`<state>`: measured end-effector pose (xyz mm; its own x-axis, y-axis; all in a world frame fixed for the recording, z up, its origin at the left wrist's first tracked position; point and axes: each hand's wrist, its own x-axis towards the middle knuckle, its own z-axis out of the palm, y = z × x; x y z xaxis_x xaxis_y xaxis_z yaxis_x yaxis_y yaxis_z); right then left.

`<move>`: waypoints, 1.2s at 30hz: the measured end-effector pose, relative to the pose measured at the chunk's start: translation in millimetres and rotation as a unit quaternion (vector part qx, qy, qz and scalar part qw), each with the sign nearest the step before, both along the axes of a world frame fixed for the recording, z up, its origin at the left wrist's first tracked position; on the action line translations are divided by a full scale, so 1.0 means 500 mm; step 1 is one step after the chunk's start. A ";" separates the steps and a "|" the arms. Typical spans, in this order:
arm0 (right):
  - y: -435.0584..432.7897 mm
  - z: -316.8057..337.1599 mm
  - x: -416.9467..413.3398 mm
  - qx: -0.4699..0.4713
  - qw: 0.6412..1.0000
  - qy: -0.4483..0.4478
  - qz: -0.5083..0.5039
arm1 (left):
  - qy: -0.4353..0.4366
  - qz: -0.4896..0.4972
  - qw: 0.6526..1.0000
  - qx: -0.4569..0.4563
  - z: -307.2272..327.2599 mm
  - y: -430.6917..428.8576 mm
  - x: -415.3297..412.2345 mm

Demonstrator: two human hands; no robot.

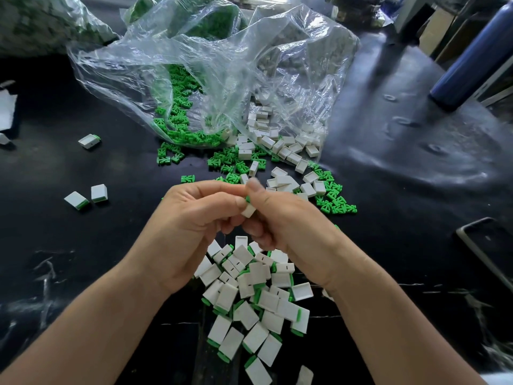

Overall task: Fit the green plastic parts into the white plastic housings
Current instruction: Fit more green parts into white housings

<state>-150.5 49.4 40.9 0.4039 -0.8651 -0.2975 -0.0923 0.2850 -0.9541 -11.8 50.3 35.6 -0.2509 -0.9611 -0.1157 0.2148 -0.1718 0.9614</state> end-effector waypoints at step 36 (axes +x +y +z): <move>-0.020 0.013 -0.059 0.030 0.999 0.018 -0.019 | -0.061 0.086 0.992 0.071 0.004 -0.017 0.004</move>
<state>-179.9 39.5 47.2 0.3593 -0.8596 -0.3633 -0.1153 0.3454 -0.9314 -10.0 42.0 37.5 -0.0595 -0.9602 -0.2730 0.1359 -0.2787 0.9507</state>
